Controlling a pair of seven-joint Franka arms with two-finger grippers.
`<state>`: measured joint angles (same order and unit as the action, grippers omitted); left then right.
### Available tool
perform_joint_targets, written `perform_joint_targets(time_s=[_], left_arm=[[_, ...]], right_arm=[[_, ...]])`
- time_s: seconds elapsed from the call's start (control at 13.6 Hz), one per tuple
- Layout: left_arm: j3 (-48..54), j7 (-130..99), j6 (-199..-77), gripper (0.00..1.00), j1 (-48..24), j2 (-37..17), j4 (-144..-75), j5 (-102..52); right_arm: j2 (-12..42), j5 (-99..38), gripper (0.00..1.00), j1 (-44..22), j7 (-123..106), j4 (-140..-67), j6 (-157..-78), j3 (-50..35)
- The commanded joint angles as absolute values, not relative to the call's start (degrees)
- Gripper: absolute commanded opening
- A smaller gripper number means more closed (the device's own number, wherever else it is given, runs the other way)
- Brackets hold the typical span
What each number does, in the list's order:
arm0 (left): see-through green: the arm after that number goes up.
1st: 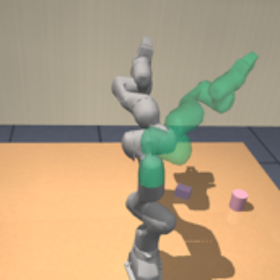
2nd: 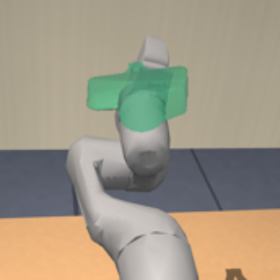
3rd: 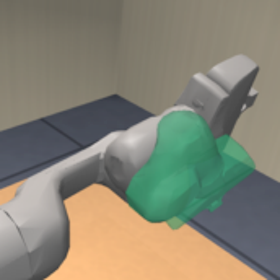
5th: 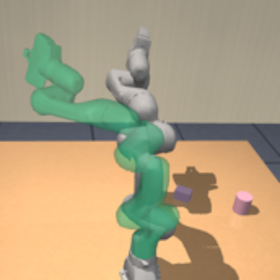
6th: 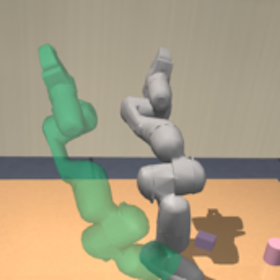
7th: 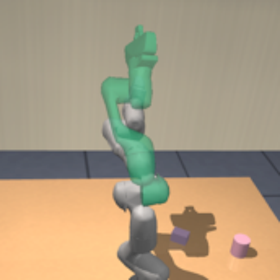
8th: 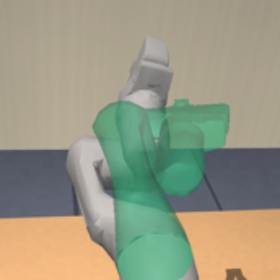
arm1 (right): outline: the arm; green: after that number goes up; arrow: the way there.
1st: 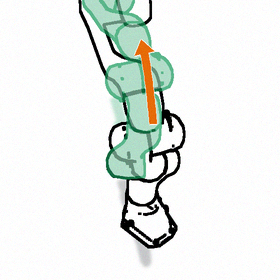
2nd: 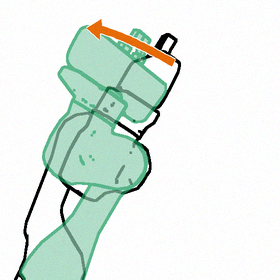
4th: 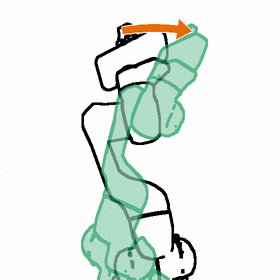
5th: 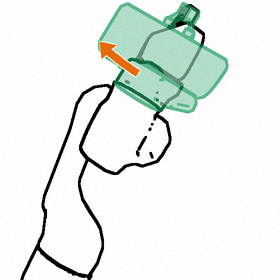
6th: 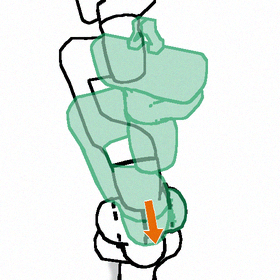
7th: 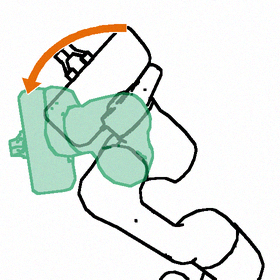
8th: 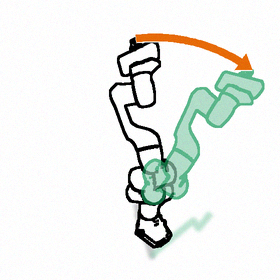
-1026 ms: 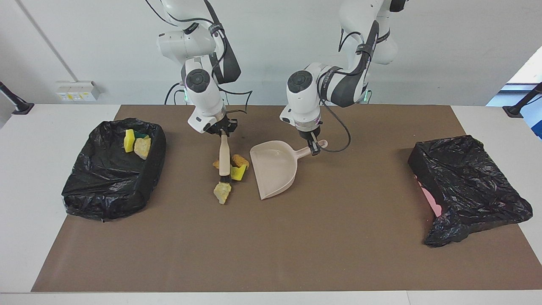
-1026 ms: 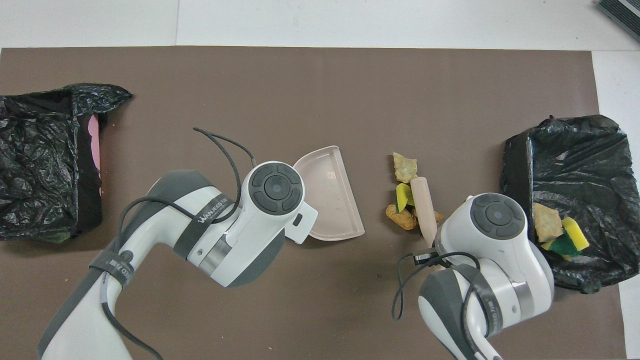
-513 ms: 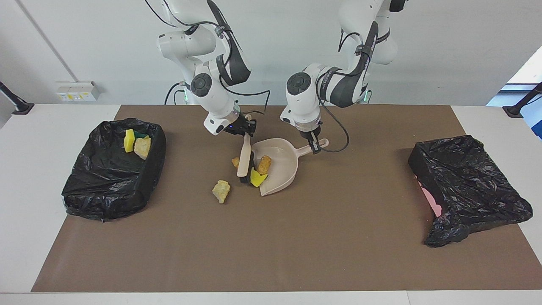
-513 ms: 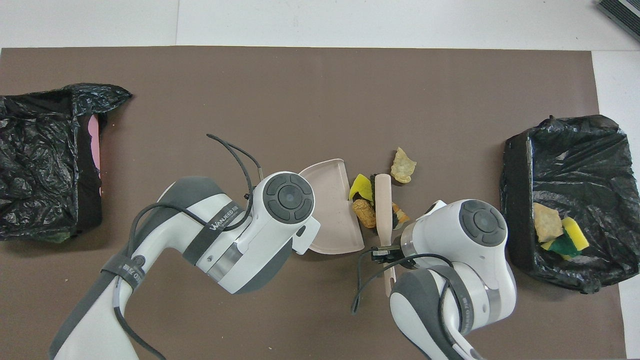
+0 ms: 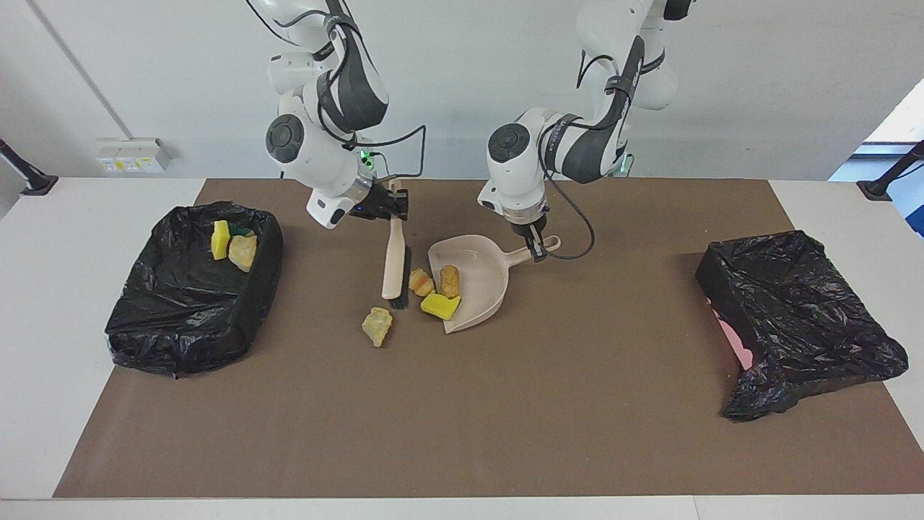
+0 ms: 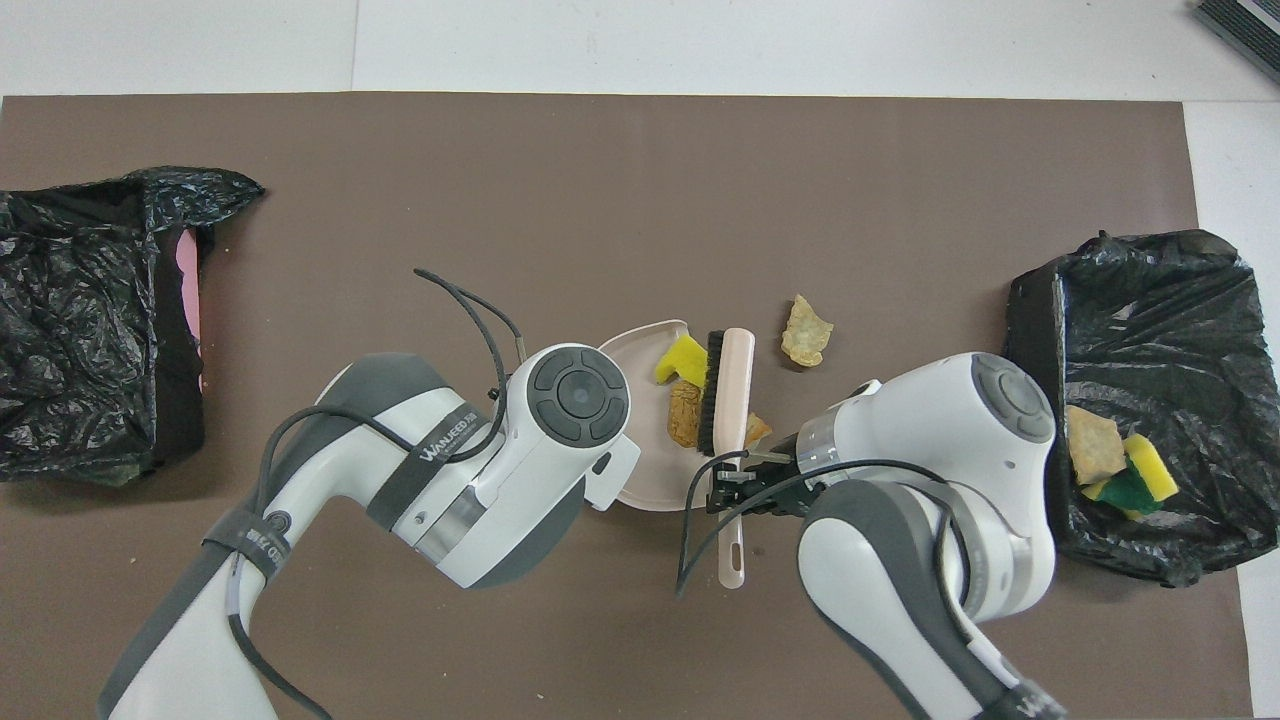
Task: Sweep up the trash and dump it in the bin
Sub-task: 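Sweep the crumbs into the dustpan with the right gripper while the left gripper holds it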
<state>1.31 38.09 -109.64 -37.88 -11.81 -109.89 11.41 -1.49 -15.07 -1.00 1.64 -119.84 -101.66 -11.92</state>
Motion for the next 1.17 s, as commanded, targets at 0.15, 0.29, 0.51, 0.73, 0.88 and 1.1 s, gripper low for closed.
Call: perform_joint_targets(time_s=[0.15,0.29,0.51,0.73,0.88,1.1], left_arm=[[1.0,38.4,-109.8,0.0,-38.8,-9.7,-112.2,12.3],[1.0,38.4,-109.8,0.0,-38.8,-9.7,-112.2,12.3],[1.0,38.3,-109.8,0.0,-38.8,-9.7,-112.4,12.3],[1.0,38.2,-110.0,0.0,-38.8,-9.6,-112.7,12.1],[1.0,38.1,-110.0,0.0,-38.8,-9.6,-112.7,12.1],[1.0,36.7,-110.0,0.0,-38.8,-9.6,-112.7,12.0]], right_arm=[[-1.1,5.0,0.0,-1.9,-5.6,-120.4,-100.8,-12.7],[0.3,11.5,0.0,0.0,-10.3,-119.3,-103.9,-12.5],[5.5,15.3,0.0,0.4,-10.3,-116.5,-104.6,-12.7],[6.9,13.9,0.0,-2.1,-6.8,-119.0,-108.0,-12.8],[8.0,10.8,0.0,-2.7,-2.6,-123.5,-115.5,-12.9],[8.0,2.5,0.0,-7.3,-0.1,-124.1,-117.3,-12.8]])
